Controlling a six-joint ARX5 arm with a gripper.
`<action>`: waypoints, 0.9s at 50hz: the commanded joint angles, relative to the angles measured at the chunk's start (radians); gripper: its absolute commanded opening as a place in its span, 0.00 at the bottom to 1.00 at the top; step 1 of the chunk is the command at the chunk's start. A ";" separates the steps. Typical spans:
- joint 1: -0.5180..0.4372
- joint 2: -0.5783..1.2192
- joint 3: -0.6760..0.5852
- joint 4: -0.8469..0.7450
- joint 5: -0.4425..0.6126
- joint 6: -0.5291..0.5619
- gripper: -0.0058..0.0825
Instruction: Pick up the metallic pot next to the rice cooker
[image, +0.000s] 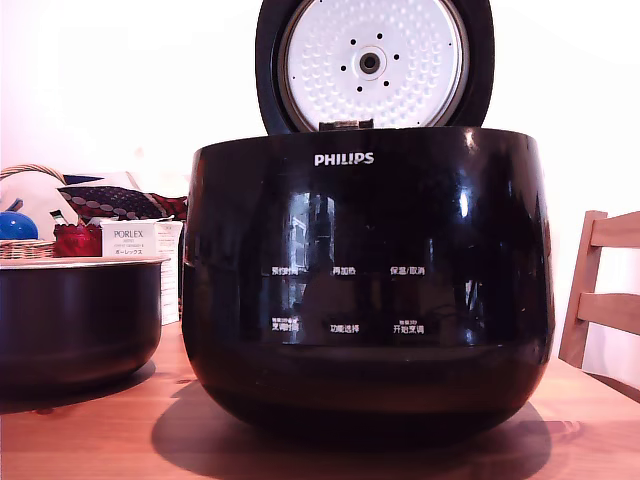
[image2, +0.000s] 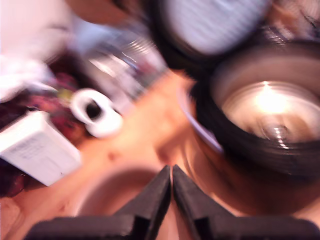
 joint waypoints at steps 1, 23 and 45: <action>0.002 0.034 0.008 -0.084 0.004 0.056 0.04; 0.001 0.230 0.011 -0.341 -0.072 0.187 0.54; 0.002 0.456 0.011 -0.181 -0.152 0.271 0.66</action>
